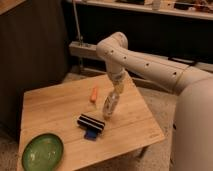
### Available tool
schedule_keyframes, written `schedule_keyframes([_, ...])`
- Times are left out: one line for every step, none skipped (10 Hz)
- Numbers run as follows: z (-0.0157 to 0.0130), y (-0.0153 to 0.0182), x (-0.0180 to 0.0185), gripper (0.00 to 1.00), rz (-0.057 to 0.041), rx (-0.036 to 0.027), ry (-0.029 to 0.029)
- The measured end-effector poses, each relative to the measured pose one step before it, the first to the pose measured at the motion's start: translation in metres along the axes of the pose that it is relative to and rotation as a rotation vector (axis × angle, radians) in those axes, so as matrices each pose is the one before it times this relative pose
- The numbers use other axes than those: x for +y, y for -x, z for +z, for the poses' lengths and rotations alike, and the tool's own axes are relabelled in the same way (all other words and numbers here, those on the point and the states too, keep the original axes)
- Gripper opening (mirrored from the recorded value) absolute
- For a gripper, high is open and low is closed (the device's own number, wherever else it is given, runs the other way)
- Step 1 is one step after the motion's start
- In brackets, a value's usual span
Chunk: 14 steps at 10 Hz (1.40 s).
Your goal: Stand the bottle upright
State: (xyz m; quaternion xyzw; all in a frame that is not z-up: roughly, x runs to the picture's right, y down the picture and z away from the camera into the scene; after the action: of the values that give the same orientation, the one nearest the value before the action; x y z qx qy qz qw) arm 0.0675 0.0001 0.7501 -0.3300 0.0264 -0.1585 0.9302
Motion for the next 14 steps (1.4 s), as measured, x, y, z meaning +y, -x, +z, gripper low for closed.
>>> schedule_keyframes([0.00189,0.00472,-0.00104,0.13,-0.0114,0.01207,-0.00064])
schedule_keyframes([0.00192,0.00196,-0.00019,0.13,-0.00705,0.01417,0.00141])
schedule_keyframes([0.00099,-0.00074,0.00112,0.13,-0.00298,0.01678,0.00398])
schedule_keyframes([0.00187,-0.00078,0.00109,0.13,-0.00219,0.01386,0.00544])
schedule_keyframes([0.00151,0.00054,0.00059,0.13,-0.00454,0.01655,0.00555])
schedule_keyframes([0.00129,0.00007,0.00047,0.13,-0.00353,0.0176,0.00495])
schedule_keyframes([0.00189,-0.00008,0.00059,0.15,-0.00123,0.01931,0.00334])
schedule_keyframes([0.00016,-0.00032,0.00048,0.24,0.00336,0.00168,-0.00215])
schedule_keyframes([0.00031,-0.00145,0.00046,0.31,0.00519,0.00048,-0.00288])
schedule_keyframes([0.00004,0.00012,0.00014,0.42,0.00281,0.00226,-0.00291])
schedule_keyframes([-0.00008,0.00166,-0.00051,0.5,-0.00165,0.00157,-0.00152])
schedule_keyframes([0.00034,0.00027,0.00004,0.62,0.00105,0.00211,-0.00085])
schedule_keyframes([-0.00023,-0.00112,0.00043,0.7,0.00317,0.00074,-0.00057])
schedule_keyframes([0.00029,-0.0001,0.00017,0.76,0.00107,0.00006,0.0003])
